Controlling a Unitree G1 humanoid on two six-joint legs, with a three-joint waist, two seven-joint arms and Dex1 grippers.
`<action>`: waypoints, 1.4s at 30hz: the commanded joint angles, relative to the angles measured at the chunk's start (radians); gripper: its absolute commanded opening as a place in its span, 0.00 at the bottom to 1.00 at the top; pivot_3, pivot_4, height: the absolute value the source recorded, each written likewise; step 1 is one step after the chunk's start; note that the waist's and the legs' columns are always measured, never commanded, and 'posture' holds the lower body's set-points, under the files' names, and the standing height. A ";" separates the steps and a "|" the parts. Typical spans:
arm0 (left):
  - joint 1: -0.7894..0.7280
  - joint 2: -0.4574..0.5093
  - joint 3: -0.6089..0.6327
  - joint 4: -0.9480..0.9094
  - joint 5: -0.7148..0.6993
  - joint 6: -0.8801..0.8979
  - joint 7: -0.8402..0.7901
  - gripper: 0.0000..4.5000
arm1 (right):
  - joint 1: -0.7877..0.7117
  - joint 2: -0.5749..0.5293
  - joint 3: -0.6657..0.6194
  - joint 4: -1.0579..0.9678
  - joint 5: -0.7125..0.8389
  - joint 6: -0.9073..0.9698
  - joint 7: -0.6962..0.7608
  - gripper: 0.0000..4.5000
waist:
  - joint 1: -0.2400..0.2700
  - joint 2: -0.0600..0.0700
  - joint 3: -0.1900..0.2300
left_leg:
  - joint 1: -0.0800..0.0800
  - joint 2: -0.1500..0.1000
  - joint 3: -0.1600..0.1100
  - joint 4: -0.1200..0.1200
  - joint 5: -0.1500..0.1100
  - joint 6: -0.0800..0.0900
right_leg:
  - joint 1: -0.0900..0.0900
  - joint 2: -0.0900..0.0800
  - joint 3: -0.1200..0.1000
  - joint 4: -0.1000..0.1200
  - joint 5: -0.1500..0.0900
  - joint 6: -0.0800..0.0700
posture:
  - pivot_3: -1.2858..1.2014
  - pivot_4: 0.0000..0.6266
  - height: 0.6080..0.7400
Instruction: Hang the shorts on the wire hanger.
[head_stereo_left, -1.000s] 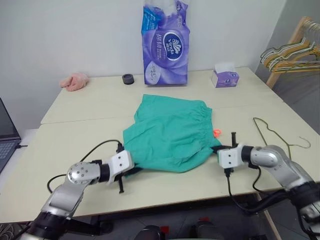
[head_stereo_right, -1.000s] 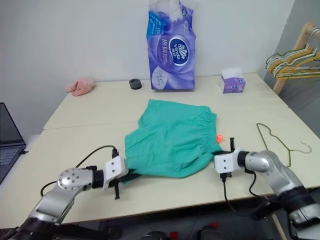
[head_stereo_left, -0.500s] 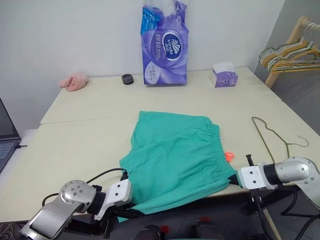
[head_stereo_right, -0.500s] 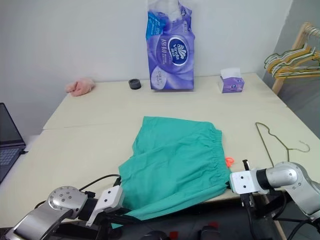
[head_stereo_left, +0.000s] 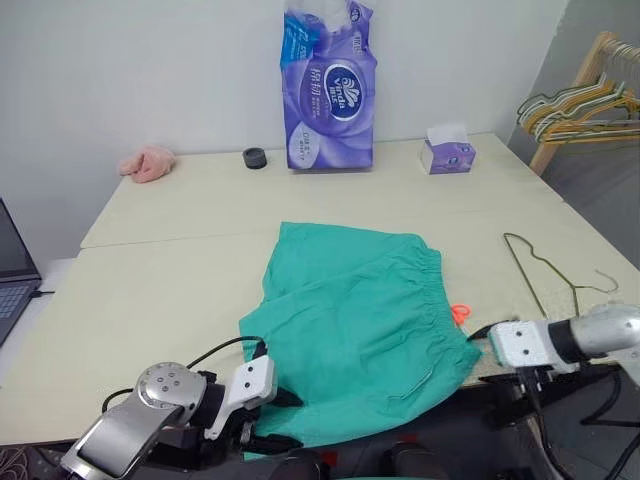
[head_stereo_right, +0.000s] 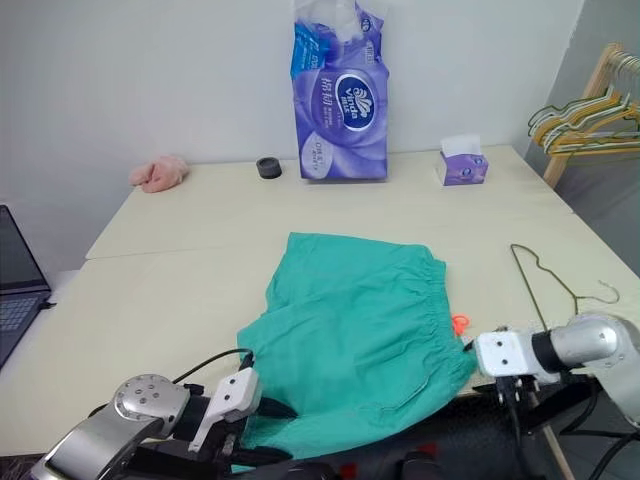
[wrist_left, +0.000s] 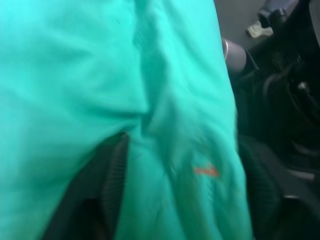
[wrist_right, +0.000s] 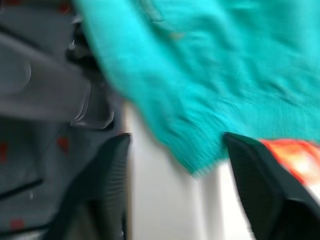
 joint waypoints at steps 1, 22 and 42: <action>-0.049 -0.045 0.036 -0.065 -0.079 0.044 0.036 0.92 | -0.023 0.031 -0.182 0.018 0.158 0.161 -0.043 0.89 | 0.000 -0.001 0.000 | 0.000 0.000 0.000 0.000 0.000 0.000 | 0.000 0.000 0.000 0.000 0.000 0.000 | 0.47 0.05 1.00; -0.367 -0.175 -0.080 -0.030 0.028 -0.039 0.123 0.98 | -0.255 0.407 -0.389 0.590 0.037 0.539 -0.833 0.89 | -0.037 0.004 -0.005 | 0.000 0.000 0.006 0.001 0.002 -0.003 | -0.001 0.001 0.006 0.000 0.006 -0.006 | 0.45 0.04 1.00; -0.358 -0.183 -0.066 -0.038 0.039 -0.035 0.157 0.99 | -0.340 0.444 -0.251 0.900 -0.008 0.576 -0.764 0.01 | -0.048 -0.023 -0.022 | 0.015 0.000 0.002 0.001 -0.002 0.002 | 0.018 0.001 0.003 -0.005 0.005 -0.005 | 0.46 0.05 1.00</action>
